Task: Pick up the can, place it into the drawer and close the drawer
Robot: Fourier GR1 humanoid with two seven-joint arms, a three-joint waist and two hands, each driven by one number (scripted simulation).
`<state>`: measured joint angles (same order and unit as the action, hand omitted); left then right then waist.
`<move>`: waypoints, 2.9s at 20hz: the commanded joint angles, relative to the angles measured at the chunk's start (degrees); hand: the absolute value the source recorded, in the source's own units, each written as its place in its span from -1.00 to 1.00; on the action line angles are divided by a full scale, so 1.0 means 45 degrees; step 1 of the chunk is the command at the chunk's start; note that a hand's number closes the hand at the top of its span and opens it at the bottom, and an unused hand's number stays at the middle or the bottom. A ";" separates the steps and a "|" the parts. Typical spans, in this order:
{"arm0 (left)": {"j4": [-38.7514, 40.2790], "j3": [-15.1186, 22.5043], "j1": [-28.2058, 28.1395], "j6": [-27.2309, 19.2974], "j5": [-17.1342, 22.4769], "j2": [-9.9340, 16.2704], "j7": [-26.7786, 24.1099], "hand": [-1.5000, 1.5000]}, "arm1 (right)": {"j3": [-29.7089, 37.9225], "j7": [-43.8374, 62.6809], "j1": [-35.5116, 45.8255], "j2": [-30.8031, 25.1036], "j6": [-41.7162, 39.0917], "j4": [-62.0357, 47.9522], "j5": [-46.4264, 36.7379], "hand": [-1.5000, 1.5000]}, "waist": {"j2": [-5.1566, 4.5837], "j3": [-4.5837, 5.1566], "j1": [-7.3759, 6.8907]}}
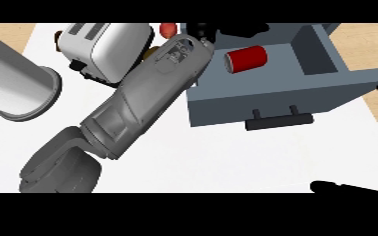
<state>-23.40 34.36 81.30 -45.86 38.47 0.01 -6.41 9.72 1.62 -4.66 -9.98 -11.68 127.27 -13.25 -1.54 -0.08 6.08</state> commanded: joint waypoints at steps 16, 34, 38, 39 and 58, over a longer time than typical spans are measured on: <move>-0.0582 -0.0517 0.0289 -0.0305 0.0143 0.0189 0.0219 -1.00 | -0.3328 -0.0426 0.1882 -0.1232 0.1786 -0.4056 -0.8985 -1.00 | 0.0302 0.0017 -0.1328; -0.5965 0.0523 -0.1988 -0.0514 -0.1461 0.3330 0.3760 -1.00 | -0.2447 -0.1222 0.5369 0.0439 0.6950 -1.2986 -1.1617 -1.00 | 0.0428 0.0007 -0.2077; -0.6481 0.0043 -0.2284 0.0424 -0.1303 0.4560 0.4075 -1.00 | -0.1875 -0.1849 0.6481 0.0205 0.7688 -1.4750 -1.1556 -1.00 | 0.0333 0.0003 -0.2040; -0.6434 0.0191 -0.2200 0.0296 -0.1433 0.4312 0.4006 -1.00 | -0.1798 -0.1920 0.6508 0.0383 0.8455 -1.5528 -1.1827 -1.00 | 0.0261 -0.0009 -0.2132; -1.0462 0.0103 -0.5051 0.0499 -0.1996 0.6446 0.5310 -1.00 | 0.0412 -0.1817 1.2606 0.0078 1.1942 -2.2545 -1.2462 -1.00 | 0.0115 -0.0013 -0.2455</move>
<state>-67.26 35.66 59.86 -44.78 29.52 26.65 15.98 10.20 -6.55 47.29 -10.63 40.13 32.73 -69.62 -0.34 0.40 -4.43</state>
